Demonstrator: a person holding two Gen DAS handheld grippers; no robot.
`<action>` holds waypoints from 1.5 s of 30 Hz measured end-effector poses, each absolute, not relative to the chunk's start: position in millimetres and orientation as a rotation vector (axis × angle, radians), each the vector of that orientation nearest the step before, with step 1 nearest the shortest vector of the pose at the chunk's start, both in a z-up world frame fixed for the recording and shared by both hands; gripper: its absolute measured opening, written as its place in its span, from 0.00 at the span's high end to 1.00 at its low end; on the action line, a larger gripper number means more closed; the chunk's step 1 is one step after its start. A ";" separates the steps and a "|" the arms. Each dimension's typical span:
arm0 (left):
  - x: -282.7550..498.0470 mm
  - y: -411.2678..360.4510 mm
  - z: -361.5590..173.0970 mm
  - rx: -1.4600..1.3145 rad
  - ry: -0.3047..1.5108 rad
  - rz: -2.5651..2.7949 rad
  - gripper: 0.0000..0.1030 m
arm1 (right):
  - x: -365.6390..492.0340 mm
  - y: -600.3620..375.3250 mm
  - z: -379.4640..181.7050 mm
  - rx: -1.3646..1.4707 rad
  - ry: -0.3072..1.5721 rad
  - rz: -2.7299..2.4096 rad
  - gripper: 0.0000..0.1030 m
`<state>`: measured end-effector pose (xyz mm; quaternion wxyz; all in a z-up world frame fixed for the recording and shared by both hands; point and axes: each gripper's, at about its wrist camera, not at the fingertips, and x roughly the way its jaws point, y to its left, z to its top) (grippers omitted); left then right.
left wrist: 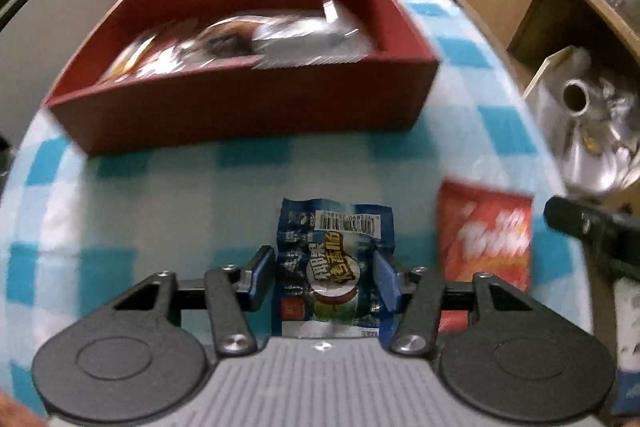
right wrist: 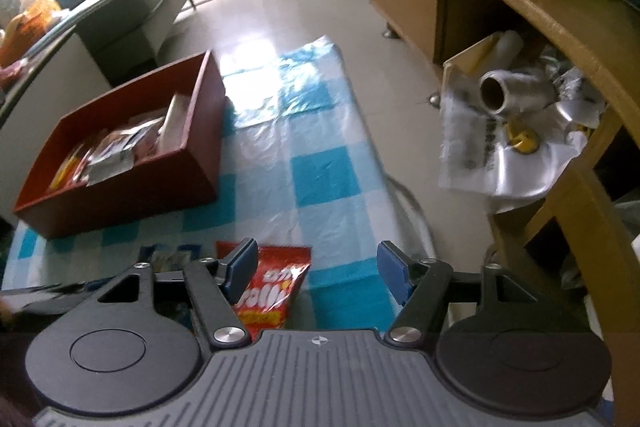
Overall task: Organize snacks
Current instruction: 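Move left tool to blue sausage pack while right moves to red Trolli bag, then grasp the blue sausage pack with left tool while right grasps red Trolli bag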
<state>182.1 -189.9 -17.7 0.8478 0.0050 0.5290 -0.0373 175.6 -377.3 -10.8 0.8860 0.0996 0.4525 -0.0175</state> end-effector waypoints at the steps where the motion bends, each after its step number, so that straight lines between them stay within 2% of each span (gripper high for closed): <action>1: 178.0 -183.0 -17.5 0.007 1.120 -0.080 0.53 | 175.0 -374.6 -12.8 0.193 0.955 -0.033 0.29; 8: 162.1 -147.7 -14.8 0.043 1.164 -0.123 0.53 | 178.4 -348.4 -34.3 0.116 1.061 -0.012 0.28; 11: 161.1 -138.6 -16.3 -0.008 1.144 -0.135 0.53 | 184.1 -338.4 -42.9 0.106 1.094 -0.022 0.24; 15: 165.0 -138.0 -25.1 -0.046 1.169 -0.181 0.46 | 192.6 -327.3 -47.1 0.099 1.098 -0.038 0.19; 16: 164.8 -140.1 -24.0 -0.033 1.176 -0.190 0.46 | 195.2 -325.6 -48.6 0.102 1.105 -0.039 0.15; 19: 169.8 -137.9 -24.6 -0.055 1.174 -0.201 0.46 | 199.9 -313.4 -58.6 0.064 1.157 -0.038 0.12; 26: 166.2 -137.9 -23.5 -0.019 1.154 -0.235 0.53 | 197.3 -293.7 -54.6 0.009 1.129 -0.027 0.26; 29: 161.3 -131.1 -20.2 -0.026 1.156 -0.248 0.60 | 190.9 -287.2 -51.8 -0.015 1.127 -0.019 0.34; 31: 159.7 -124.7 -17.7 -0.048 1.162 -0.248 0.67 | 184.4 -283.8 -49.8 -0.026 1.129 -0.003 0.36; 35: 152.7 -111.0 -16.8 -0.051 1.152 -0.212 0.67 | 176.3 -278.4 -48.3 -0.007 1.139 0.036 0.39; 37: 150.4 -107.6 -18.3 -0.060 1.151 -0.211 0.64 | 171.2 -269.4 -46.2 -0.019 1.137 0.062 0.39; 39: 152.4 -104.2 -21.3 -0.113 1.172 -0.197 0.55 | 169.7 -263.9 -46.6 -0.038 1.141 0.066 0.38; 42: 155.7 -108.1 -23.2 -0.178 1.195 -0.219 0.52 | 169.1 -268.2 -45.4 -0.036 1.134 0.049 0.38; 45: 155.2 -120.7 -20.9 -0.166 1.186 -0.221 0.41 | 167.2 -285.2 -40.0 0.007 1.113 0.006 0.38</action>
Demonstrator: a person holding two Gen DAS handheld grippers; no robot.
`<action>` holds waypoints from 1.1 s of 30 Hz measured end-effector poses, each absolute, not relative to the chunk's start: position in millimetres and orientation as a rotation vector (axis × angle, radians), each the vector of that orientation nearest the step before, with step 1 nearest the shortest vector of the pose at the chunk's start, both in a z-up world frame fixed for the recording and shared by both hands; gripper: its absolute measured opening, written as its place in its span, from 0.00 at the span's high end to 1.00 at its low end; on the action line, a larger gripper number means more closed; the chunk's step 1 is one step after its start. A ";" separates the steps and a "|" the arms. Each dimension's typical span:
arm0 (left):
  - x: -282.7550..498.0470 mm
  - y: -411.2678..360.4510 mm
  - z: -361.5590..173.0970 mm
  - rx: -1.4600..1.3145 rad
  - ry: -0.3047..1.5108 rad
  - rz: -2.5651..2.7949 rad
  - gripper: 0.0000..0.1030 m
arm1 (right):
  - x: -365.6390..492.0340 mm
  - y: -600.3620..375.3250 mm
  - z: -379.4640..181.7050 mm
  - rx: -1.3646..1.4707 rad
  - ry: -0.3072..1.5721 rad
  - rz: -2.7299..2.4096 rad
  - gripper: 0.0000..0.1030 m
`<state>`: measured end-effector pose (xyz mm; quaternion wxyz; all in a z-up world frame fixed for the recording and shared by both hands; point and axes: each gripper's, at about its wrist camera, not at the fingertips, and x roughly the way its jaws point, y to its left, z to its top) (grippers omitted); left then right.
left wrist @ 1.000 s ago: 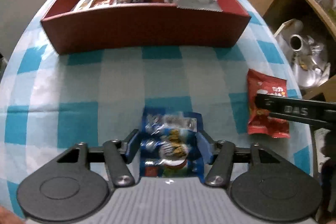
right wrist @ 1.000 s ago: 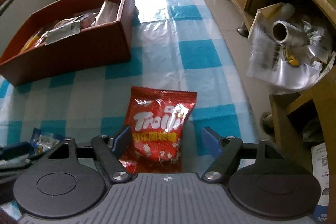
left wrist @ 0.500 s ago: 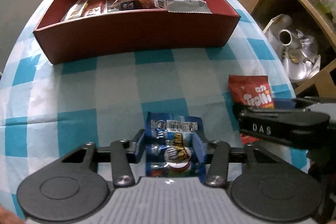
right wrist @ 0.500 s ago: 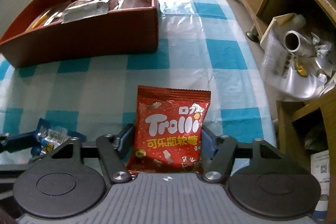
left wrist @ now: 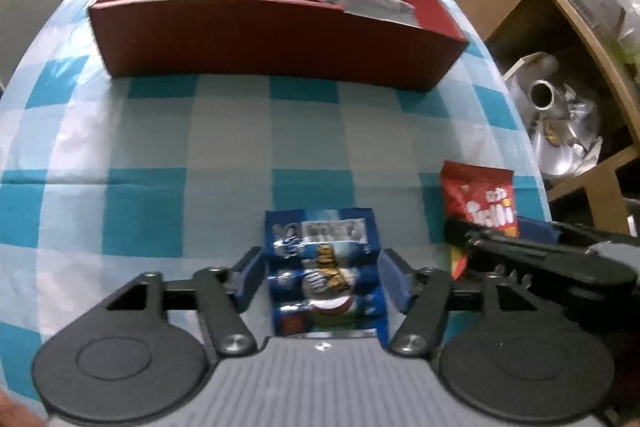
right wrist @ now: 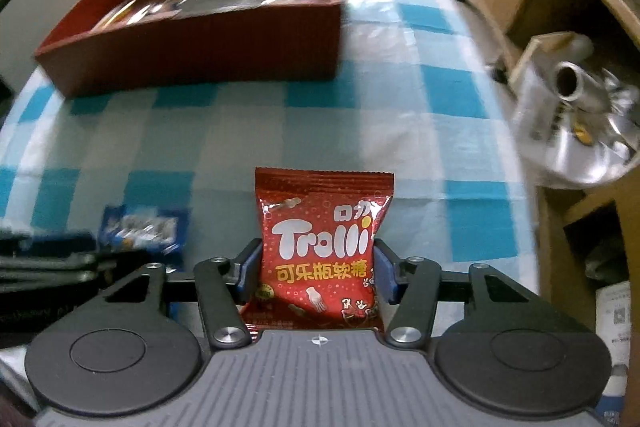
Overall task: Organize snacks
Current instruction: 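Grasp the blue sausage pack with left tool while right grasps red Trolli bag, then lift both held packs and carry them over the red box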
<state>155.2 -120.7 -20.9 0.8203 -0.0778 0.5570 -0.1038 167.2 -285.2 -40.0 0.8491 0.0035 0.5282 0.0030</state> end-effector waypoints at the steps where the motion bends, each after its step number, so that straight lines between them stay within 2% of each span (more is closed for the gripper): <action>1: 155.0 -124.9 -21.5 -0.157 1.181 -0.206 0.41 | 166.7 -290.9 -38.4 0.021 1.110 -0.008 0.38; 5: 152.8 -142.2 -30.4 -0.124 1.165 -0.155 0.30 | 165.7 -302.3 -33.0 0.026 1.099 -0.016 0.38; 6: 150.2 -147.4 -31.9 -0.088 1.151 -0.149 0.30 | 165.9 -303.6 -32.7 0.028 1.102 -0.015 0.38; 8: 139.4 -161.4 -35.9 0.038 1.120 -0.139 0.32 | 166.5 -306.9 -33.6 0.022 1.111 -0.020 0.38; 9: 132.8 -167.6 -37.7 0.109 1.106 -0.131 0.39 | 167.1 -308.3 -34.5 0.032 1.116 -0.013 0.38; 10: 127.0 -169.6 -37.9 0.149 1.088 -0.133 0.39 | 167.4 -309.0 -34.6 0.042 1.118 -0.002 0.38; 19: 124.5 -134.2 -25.1 0.066 1.119 -0.078 0.40 | 164.3 -302.2 -20.8 0.080 1.053 0.068 0.39; 27: 139.8 -103.1 -10.8 -0.032 1.068 -0.073 0.40 | 170.4 -277.2 -23.1 0.013 1.062 0.089 0.39; 33: 140.3 -86.1 -18.5 -0.074 1.097 -0.066 0.40 | 174.9 -246.8 -30.8 -0.075 1.092 0.108 0.39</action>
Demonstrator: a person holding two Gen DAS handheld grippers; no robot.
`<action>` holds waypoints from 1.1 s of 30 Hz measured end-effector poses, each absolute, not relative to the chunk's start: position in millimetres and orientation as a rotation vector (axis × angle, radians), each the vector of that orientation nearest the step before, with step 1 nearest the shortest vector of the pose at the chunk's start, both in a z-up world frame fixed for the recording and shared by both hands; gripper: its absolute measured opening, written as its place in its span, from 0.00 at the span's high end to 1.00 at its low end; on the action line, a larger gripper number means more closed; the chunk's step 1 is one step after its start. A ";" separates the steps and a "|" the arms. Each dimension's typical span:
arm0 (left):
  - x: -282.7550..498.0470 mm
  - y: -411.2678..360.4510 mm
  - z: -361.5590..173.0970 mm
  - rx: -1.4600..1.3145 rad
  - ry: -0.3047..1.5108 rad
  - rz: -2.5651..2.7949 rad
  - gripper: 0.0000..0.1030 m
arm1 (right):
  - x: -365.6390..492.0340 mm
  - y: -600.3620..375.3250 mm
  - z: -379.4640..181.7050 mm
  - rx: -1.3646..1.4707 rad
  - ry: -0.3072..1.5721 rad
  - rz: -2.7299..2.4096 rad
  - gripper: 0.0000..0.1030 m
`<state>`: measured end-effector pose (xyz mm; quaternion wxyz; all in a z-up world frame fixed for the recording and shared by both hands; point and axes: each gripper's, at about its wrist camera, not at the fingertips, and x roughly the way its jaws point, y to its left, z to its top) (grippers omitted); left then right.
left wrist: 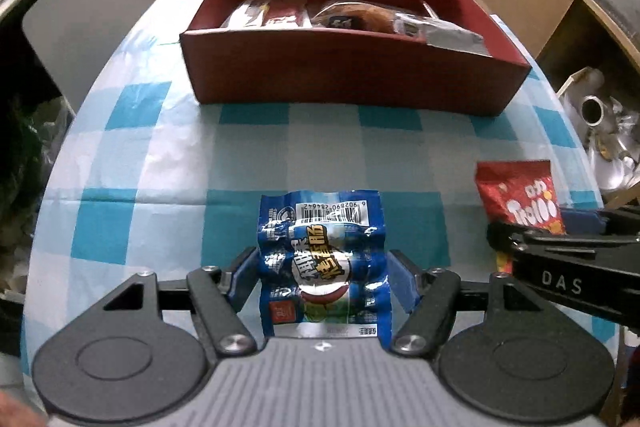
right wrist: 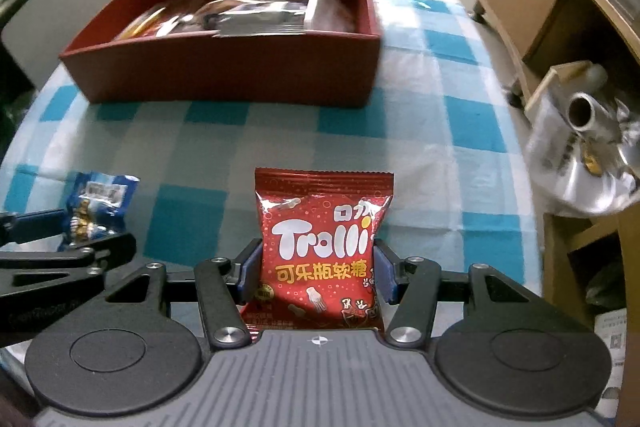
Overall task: Organize snacks
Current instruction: 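Lift both held packs and carry them over the red box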
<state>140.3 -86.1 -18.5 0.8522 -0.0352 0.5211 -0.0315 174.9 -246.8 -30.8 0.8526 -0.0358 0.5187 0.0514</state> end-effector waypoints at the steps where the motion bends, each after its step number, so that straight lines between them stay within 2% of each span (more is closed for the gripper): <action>1: 139.8 -83.5 -17.5 -0.075 1.091 -0.062 0.40 | 175.4 -241.4 -29.0 -0.075 1.085 0.118 0.39; 15: 147.3 -65.9 17.3 -0.071 0.936 0.007 0.40 | 179.8 -217.7 2.3 -0.031 0.965 0.184 0.39; 33: 209.6 -68.5 53.0 -0.064 0.811 0.057 0.40 | 228.4 -226.5 32.2 0.067 0.818 0.162 0.39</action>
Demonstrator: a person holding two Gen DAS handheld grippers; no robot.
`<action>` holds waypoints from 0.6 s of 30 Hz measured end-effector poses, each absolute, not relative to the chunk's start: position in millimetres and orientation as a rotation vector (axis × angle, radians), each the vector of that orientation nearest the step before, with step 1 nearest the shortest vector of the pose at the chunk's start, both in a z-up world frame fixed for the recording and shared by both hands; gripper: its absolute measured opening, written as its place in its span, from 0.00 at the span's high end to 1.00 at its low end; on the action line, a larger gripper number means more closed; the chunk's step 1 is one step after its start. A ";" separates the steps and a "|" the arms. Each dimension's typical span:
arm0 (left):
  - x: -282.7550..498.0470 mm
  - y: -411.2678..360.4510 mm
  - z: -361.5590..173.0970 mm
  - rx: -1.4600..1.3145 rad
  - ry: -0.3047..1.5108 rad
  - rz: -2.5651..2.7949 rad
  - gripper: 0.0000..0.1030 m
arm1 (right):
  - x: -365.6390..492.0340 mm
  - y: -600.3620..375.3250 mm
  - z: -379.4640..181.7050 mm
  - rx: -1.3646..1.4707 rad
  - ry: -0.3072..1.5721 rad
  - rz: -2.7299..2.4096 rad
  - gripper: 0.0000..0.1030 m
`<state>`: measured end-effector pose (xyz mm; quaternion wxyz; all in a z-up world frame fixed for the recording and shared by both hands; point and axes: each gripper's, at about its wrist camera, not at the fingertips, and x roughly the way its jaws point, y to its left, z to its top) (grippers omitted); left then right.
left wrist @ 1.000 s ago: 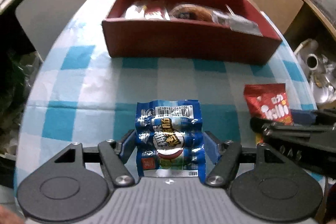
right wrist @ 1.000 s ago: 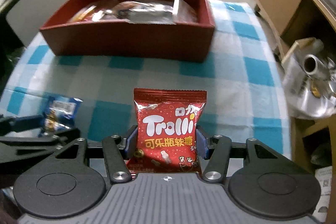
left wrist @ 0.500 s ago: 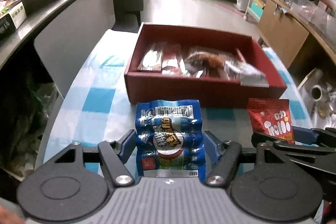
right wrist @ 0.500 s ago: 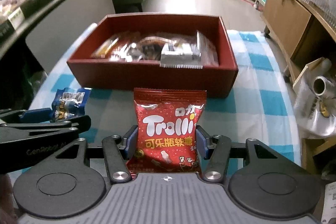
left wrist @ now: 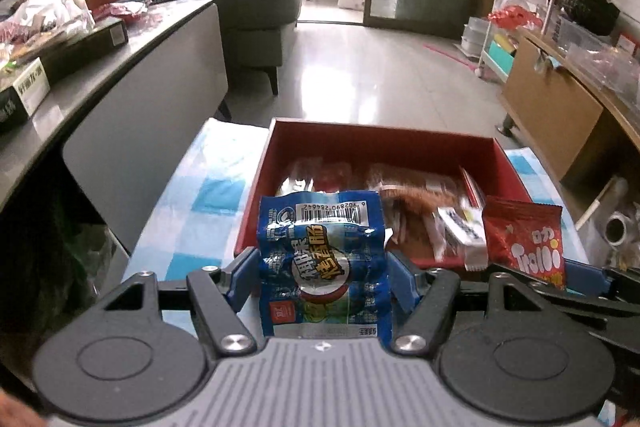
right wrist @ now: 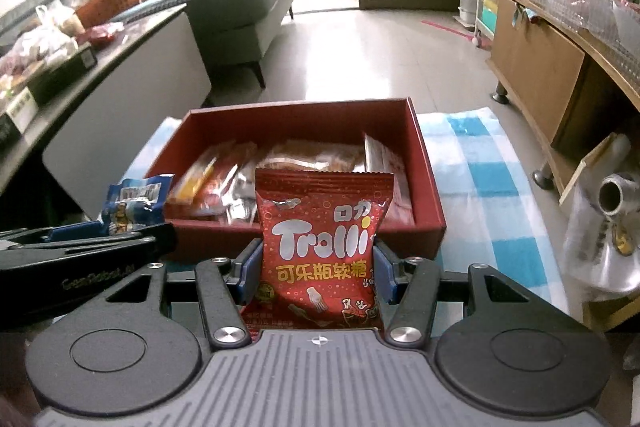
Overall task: Organize snacks
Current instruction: 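Lift both held packs and carry them over the red box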
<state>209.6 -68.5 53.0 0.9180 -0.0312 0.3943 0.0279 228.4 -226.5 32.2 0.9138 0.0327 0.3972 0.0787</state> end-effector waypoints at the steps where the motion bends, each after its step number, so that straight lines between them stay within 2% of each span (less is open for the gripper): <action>1: 213.1 -68.2 53.7 -0.066 0.810 0.058 0.40 | 230.6 -226.3 32.4 0.070 0.814 0.161 0.39; 18: 257.4 -76.0 53.3 -0.033 0.788 0.076 0.40 | 269.6 -225.4 33.1 0.092 0.786 0.121 0.39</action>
